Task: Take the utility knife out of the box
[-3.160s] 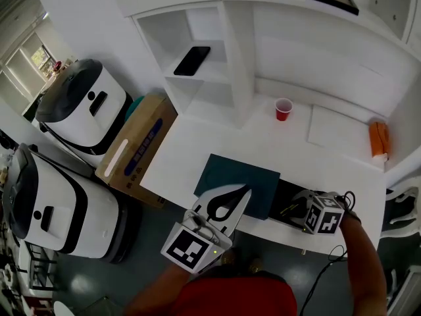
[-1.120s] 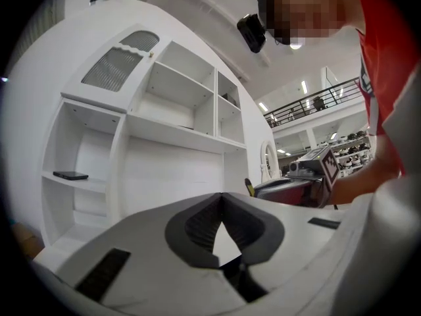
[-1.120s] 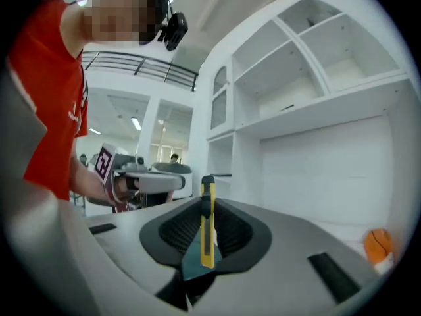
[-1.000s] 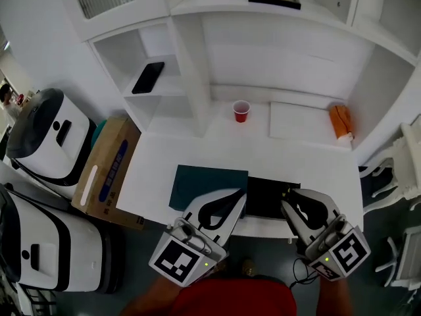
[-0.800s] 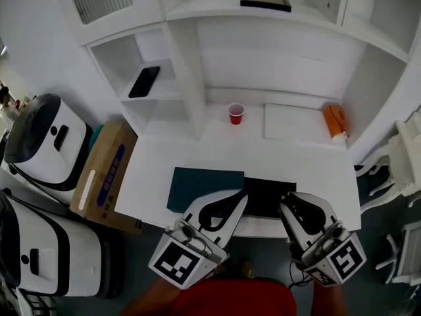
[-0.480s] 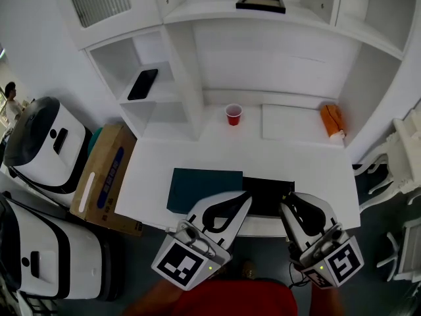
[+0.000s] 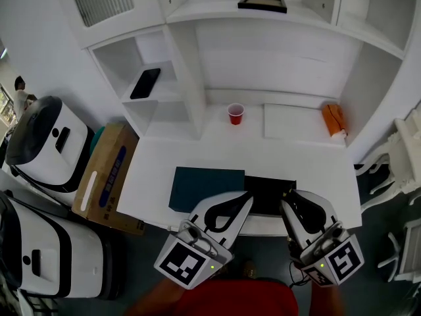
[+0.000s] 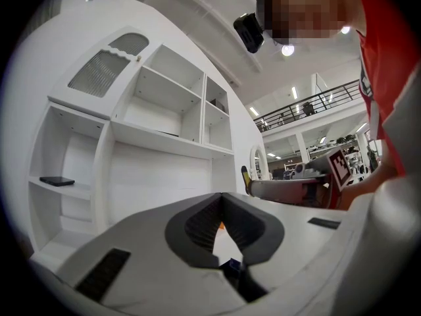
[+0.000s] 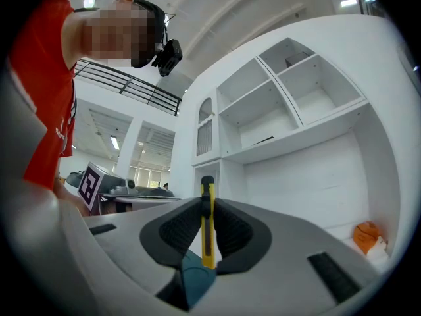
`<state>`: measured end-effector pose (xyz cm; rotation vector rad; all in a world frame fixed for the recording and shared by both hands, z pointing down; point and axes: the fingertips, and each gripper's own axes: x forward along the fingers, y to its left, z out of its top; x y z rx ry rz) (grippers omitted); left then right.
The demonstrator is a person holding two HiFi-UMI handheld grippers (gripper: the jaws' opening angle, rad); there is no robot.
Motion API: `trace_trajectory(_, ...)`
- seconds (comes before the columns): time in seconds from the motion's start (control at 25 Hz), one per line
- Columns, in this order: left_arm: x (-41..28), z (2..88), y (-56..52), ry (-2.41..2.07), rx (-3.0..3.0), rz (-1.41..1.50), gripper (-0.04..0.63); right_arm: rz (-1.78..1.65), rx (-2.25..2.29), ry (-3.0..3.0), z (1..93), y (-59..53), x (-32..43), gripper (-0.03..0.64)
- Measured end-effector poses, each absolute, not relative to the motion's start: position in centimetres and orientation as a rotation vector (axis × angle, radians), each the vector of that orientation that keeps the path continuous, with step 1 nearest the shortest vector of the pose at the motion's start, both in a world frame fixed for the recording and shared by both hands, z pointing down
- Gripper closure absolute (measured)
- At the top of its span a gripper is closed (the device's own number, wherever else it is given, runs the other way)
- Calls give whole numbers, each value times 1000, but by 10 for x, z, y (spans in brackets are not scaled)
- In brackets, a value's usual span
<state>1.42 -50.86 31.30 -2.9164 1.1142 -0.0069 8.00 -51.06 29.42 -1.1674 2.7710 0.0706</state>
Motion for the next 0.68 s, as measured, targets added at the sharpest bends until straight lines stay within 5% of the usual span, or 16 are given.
trace_trajectory(0.68, 13, 313, -511, 1136, -2913, 5, 586, 69, -1146, 2765, 288, -514, 80, 535)
